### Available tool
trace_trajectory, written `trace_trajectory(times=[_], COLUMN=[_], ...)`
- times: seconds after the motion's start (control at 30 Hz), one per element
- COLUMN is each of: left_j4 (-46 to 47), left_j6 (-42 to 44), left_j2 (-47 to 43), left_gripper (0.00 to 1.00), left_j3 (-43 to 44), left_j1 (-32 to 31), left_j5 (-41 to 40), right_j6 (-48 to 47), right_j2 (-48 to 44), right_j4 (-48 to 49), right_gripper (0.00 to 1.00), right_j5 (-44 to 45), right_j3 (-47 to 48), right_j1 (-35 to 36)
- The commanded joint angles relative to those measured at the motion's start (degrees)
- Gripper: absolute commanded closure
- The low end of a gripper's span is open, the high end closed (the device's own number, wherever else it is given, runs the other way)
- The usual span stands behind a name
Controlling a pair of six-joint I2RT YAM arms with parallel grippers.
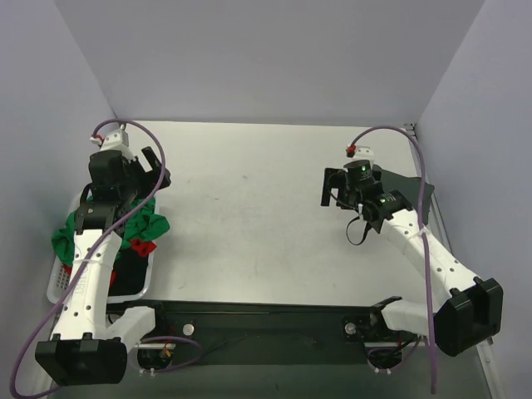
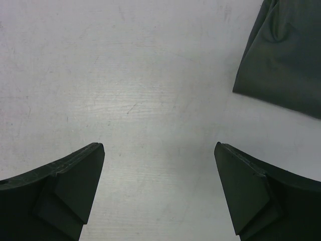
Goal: Fold and stack the t-shirts
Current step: Grab crumpled tshirt from bin with the left arm
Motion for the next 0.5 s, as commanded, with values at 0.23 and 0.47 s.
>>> trace_trajectory(times=[0.23,0.47], left_j4=[6.56,8.49], left_j6=[-0.85,2.74], left_j2=[-0.23,-1.98], left_gripper=[0.03,0.03], left_j3=[1.82,1.30], left_j1=[-0.25,-0.25], left_j5=[-1.10,-3.73], right_j6=[-0.60,-0.42], right_j2=[-4.04,-2.81], right_j4=[0.49,0.49], right_gripper=[0.01,0.01], right_j5=[4.24,4.41], right_j3=[-1.64,-0.77], right_j1=[0.22,0.22])
